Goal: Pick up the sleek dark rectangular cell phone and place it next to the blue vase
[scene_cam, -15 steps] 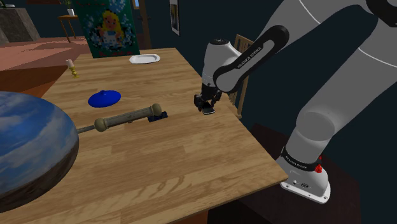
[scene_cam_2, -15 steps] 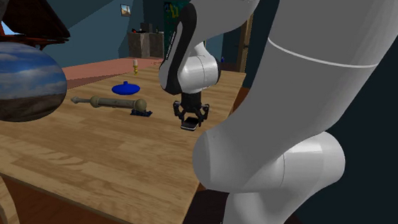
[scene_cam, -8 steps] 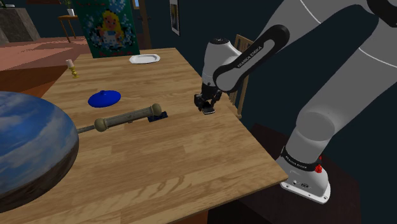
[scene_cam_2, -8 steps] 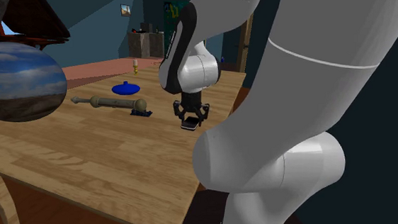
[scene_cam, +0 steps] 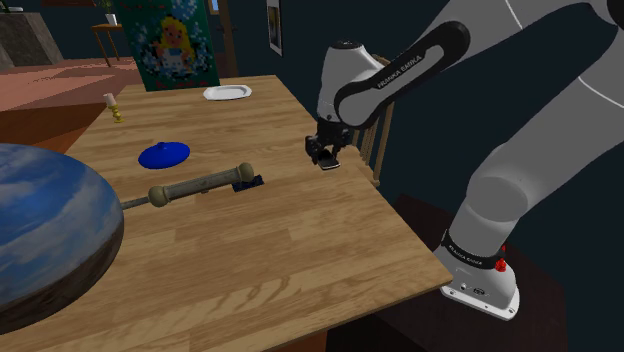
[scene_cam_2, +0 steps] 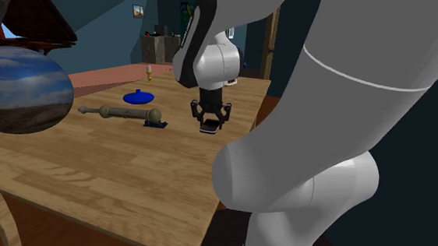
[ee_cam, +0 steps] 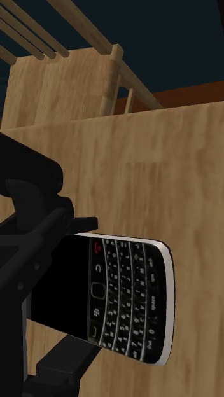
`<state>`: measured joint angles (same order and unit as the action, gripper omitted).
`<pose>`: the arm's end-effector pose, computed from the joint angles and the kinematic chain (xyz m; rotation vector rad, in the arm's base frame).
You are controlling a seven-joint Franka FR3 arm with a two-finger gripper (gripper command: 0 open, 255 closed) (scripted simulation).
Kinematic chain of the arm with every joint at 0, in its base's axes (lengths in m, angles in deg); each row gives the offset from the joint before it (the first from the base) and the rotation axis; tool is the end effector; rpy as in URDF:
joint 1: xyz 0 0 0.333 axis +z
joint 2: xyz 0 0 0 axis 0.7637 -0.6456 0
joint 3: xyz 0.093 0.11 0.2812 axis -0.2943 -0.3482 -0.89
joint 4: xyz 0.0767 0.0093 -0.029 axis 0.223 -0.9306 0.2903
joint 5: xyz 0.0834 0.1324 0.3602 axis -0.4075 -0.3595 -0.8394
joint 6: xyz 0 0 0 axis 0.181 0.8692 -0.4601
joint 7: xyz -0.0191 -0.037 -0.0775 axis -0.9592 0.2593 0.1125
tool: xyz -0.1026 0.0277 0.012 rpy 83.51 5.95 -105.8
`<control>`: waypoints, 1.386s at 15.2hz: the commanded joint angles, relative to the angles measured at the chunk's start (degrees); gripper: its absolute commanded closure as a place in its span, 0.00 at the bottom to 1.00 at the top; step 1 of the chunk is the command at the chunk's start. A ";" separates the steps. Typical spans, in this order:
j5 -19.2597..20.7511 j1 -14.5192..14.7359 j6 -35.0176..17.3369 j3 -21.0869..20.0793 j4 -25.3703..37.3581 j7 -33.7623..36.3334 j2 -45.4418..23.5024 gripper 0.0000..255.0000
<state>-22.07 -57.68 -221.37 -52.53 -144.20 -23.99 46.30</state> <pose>0.4197 0.0354 0.3701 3.0003 -0.6666 0.3210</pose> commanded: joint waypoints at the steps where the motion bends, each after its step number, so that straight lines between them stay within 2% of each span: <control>1: -0.40 0.21 1.75 0.24 0.68 -0.45 1.06 1.00; 18: -2.14 1.13 16.55 1.77 8.99 -2.94 7.68 1.00; 21: -0.89 0.54 15.88 0.04 15.29 -0.75 0.55 1.00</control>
<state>-23.36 -56.95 -205.54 -52.00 -131.04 -25.36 49.01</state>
